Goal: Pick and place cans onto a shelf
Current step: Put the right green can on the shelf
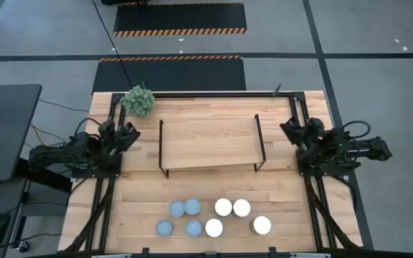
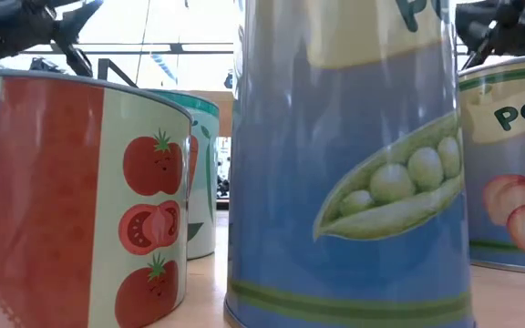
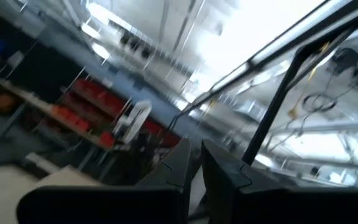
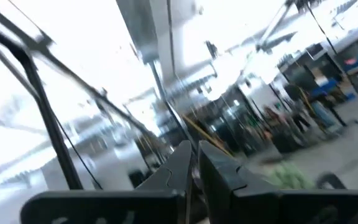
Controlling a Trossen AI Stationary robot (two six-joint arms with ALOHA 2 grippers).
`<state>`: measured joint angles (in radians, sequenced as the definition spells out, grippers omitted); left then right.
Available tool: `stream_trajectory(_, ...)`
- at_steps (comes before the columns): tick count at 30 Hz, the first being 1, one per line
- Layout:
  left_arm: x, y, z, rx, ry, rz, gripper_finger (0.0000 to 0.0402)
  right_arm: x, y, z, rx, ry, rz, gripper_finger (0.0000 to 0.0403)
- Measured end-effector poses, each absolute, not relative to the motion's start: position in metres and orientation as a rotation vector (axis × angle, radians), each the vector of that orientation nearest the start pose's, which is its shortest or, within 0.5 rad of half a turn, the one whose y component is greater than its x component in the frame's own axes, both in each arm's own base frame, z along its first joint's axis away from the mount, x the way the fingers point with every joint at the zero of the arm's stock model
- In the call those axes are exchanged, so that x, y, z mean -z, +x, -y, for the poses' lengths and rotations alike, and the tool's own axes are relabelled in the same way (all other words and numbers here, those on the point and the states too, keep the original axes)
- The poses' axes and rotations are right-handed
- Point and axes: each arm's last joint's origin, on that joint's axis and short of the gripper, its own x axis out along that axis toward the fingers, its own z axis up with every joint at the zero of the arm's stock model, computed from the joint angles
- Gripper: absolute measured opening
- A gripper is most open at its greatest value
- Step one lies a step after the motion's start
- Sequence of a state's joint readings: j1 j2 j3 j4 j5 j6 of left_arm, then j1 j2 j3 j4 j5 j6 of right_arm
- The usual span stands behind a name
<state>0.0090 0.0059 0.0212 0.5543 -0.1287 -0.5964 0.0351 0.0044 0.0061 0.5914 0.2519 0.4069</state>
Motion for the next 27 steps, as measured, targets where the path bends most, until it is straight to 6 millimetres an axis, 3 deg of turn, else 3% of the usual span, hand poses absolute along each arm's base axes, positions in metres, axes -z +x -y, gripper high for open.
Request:
stream_trajectory(9, -0.230, 0.074, -0.006, 0.044, -0.725, 0.728, 0.0043, -0.229, 0.072, 0.005, 0.040, 0.561, 0.770, 0.0036)
stream_trajectory(17, -0.229, 0.074, -0.008, -0.006, -0.785, 0.753, 0.0043, -0.226, 0.073, 0.013, 0.270, 0.830, 0.838, 0.0036)
stream_trajectory(23, -0.231, 0.072, -0.012, -0.092, -0.879, 0.819, 0.0043, -0.224, 0.074, 0.014, 0.292, 0.938, 0.860, 0.0036)
stream_trajectory(27, -0.247, 0.066, -0.011, -0.112, -0.787, 0.817, 0.0044, -0.234, 0.076, 0.014, 0.274, 0.916, 0.838, 0.0036)
